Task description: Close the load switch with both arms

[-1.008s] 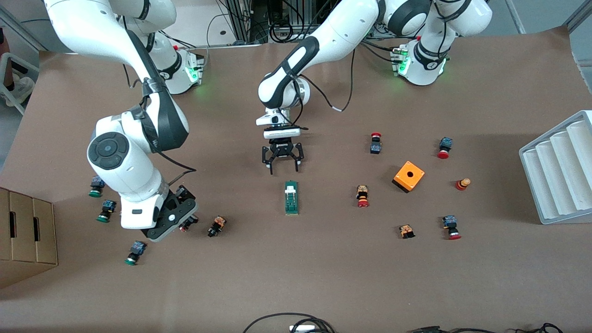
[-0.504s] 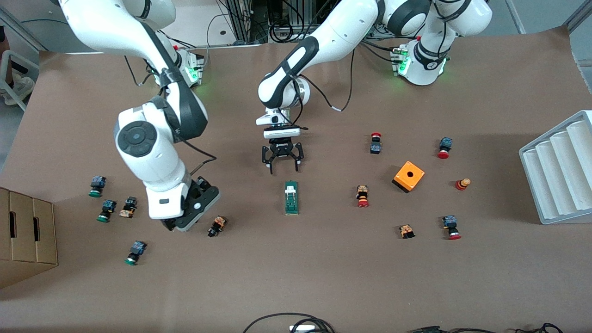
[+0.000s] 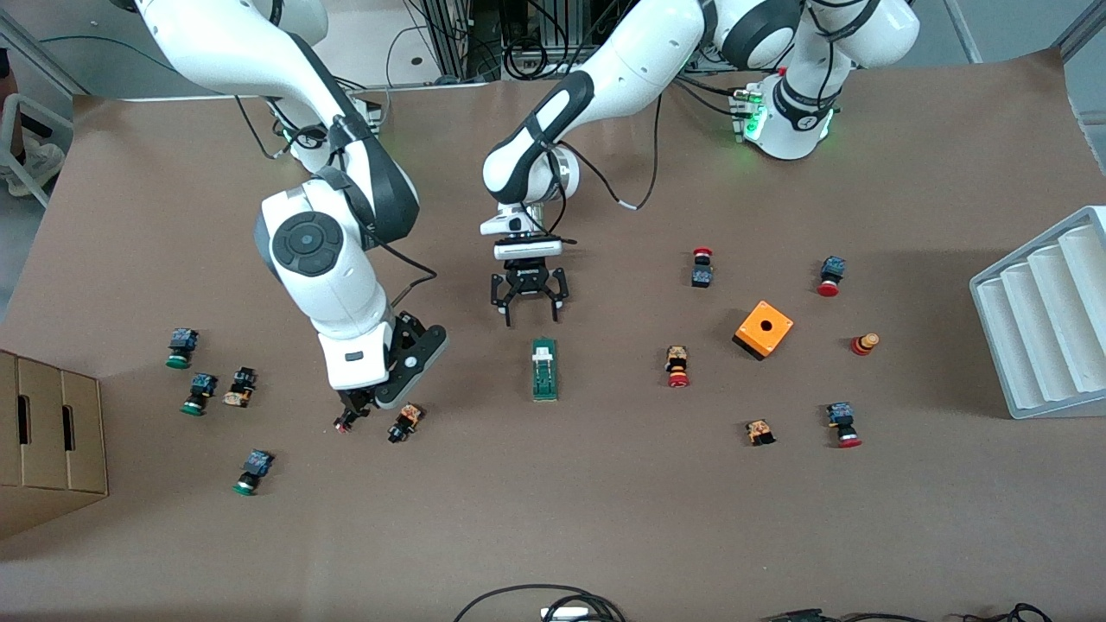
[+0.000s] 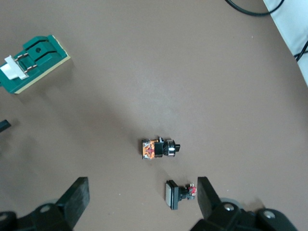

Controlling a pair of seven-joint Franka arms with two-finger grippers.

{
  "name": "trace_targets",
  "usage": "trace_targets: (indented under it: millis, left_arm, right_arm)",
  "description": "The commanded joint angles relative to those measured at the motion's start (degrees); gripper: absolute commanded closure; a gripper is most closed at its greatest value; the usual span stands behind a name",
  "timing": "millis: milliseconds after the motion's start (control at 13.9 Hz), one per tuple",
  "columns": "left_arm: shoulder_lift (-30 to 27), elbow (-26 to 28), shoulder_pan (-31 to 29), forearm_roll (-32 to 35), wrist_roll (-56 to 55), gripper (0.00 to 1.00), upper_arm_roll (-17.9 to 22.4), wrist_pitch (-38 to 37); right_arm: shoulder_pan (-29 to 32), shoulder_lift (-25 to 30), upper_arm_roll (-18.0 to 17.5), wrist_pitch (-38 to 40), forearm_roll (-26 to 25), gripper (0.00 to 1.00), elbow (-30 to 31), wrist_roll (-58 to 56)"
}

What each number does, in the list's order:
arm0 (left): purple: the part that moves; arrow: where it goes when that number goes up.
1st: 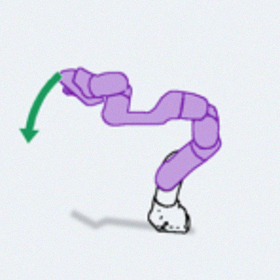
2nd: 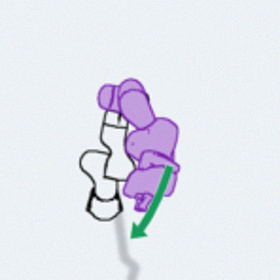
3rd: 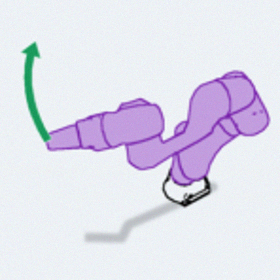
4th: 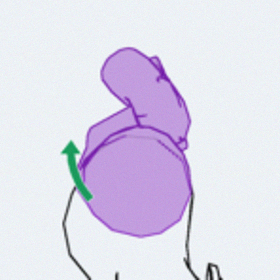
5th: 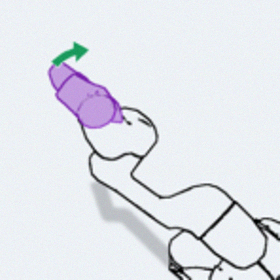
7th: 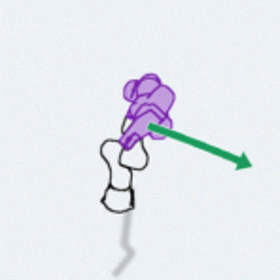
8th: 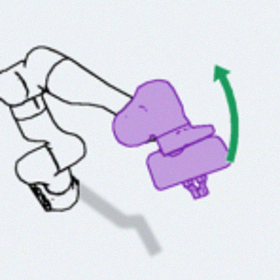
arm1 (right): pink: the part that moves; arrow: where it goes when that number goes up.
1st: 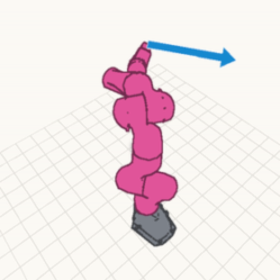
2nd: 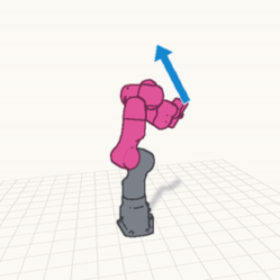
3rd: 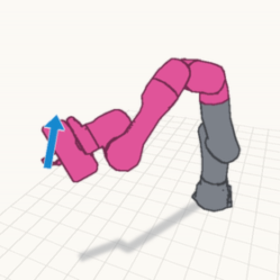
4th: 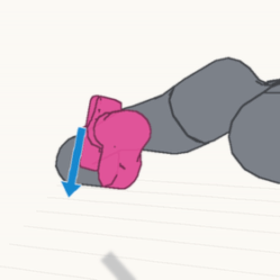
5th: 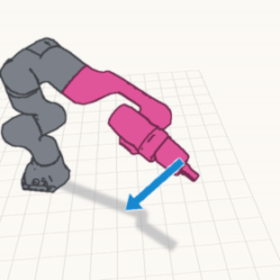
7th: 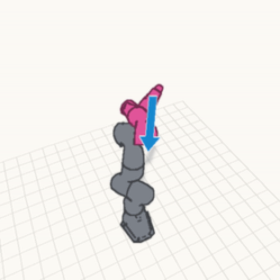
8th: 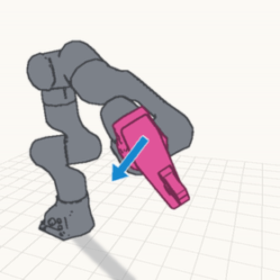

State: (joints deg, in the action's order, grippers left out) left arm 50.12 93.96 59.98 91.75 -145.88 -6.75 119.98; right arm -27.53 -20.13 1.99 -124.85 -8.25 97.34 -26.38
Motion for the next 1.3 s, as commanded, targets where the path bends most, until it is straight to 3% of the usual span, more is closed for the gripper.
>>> trace_targets:
  millis: [0, 720, 1224]
  left_arm:
    - [2.18, -1.14, 1.64, 2.55, -2.22, 0.0, 0.51, -4.74]
    - [4.02, -1.41, 1.55, 7.56, -6.09, 0.0, 0.51, -5.28]
    - [4.73, -1.32, 1.55, 8.71, -6.09, 0.01, 0.6, -7.13]
  right_arm:
    - [-2.08, 0.79, -0.05, -2.68, -5.36, 0.0, 2.15, 0.27]
    - [-2.35, 0.18, -0.05, -5.05, -5.64, 0.0, 3.73, -1.92]
    - [-6.03, -3.16, -0.14, -8.83, -5.64, 0.0, 3.65, -1.75]
